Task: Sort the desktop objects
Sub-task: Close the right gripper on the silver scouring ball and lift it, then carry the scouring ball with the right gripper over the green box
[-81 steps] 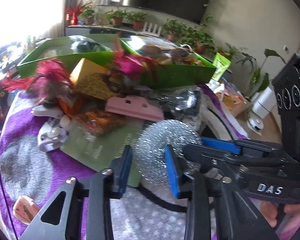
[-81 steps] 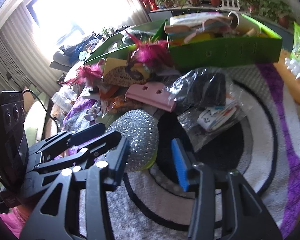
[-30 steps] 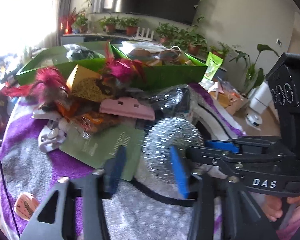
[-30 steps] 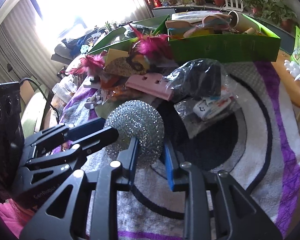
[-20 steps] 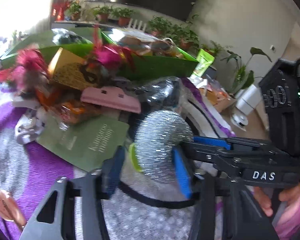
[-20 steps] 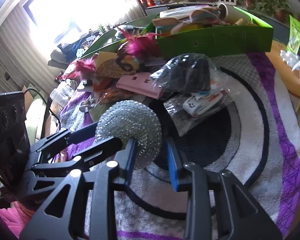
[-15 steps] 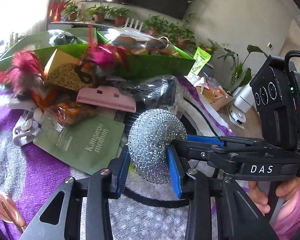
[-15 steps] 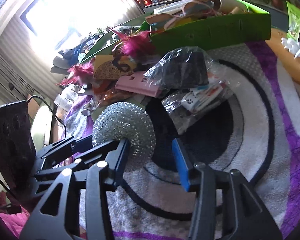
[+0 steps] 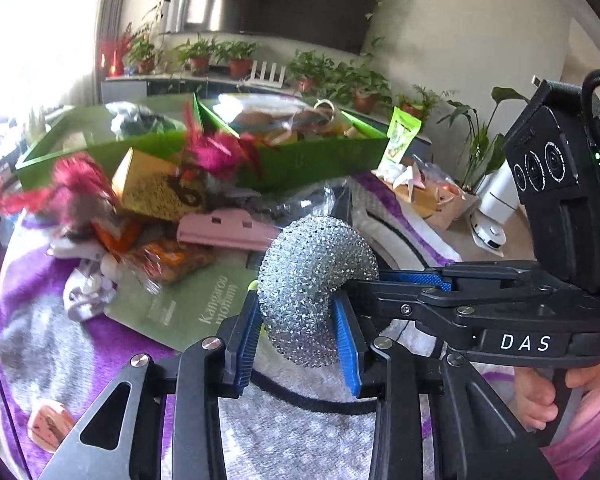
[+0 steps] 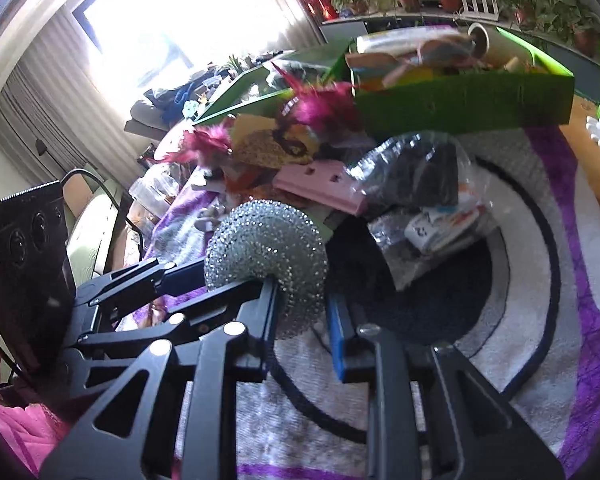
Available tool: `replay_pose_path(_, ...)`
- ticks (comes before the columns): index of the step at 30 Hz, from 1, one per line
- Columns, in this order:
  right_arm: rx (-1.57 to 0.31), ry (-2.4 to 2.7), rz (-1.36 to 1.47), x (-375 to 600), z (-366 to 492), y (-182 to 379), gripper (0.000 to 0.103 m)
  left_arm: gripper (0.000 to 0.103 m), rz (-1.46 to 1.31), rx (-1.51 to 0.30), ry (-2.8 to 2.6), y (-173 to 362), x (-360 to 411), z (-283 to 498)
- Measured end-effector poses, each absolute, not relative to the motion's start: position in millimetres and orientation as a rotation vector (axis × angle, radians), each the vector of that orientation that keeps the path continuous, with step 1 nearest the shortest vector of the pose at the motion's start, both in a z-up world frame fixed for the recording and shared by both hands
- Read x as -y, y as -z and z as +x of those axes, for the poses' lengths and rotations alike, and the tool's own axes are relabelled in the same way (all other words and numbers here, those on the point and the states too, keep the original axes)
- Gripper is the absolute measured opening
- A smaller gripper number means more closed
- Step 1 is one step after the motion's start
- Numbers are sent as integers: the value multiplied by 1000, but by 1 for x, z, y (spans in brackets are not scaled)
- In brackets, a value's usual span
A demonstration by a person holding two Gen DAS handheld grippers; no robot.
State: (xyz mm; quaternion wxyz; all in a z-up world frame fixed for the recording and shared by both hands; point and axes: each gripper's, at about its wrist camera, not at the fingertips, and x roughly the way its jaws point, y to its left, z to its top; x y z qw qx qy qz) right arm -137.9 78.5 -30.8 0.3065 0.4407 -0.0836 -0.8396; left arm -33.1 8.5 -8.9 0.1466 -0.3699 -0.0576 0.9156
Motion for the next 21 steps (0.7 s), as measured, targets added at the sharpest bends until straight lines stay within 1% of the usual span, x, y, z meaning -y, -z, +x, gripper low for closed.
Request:
replay_pose_path(6,209,2209,1130,-69,-142,16,24,35,-1030,157,-2673,-5,5,-31)
replay_pose_path(14,146,2193,1076,-45,-151,-5,25,35,-973,145,-2742,-28,26,-33)
replay_pose_path(21,124,2191,1033,-27,-160,-20,25,35,-928,175,-2783,-41,44,-39)
